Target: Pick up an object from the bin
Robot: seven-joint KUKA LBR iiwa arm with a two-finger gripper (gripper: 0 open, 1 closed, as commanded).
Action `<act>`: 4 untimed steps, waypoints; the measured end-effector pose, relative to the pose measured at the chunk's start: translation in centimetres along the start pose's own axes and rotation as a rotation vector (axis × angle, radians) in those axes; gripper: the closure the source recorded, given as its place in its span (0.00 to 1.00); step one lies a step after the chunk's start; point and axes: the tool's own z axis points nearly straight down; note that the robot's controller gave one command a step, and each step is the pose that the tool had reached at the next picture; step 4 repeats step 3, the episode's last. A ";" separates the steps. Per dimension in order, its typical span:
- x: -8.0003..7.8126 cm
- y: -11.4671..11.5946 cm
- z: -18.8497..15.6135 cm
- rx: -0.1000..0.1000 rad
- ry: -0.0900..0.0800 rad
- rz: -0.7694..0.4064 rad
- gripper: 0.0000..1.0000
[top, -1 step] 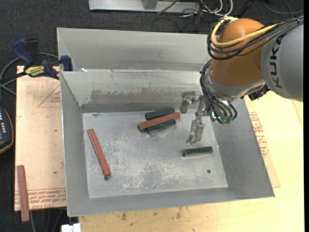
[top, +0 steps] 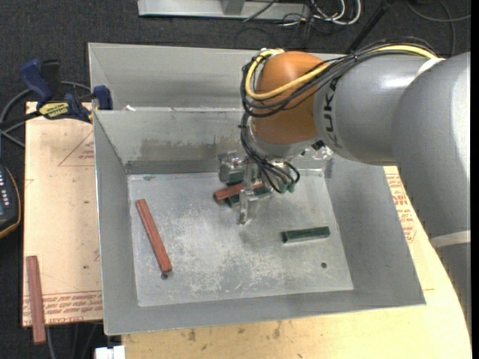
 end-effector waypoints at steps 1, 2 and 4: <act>-0.1 -3.4 3.7 0.002 -0.005 -0.042 0.00; -0.4 -3.3 3.1 0.003 -0.013 -0.044 1.00; 1.7 -7.3 -10.3 0.007 -0.009 -0.442 1.00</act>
Offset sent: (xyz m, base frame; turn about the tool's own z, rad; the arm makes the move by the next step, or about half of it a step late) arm 0.0072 -0.0319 -0.0369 -0.0472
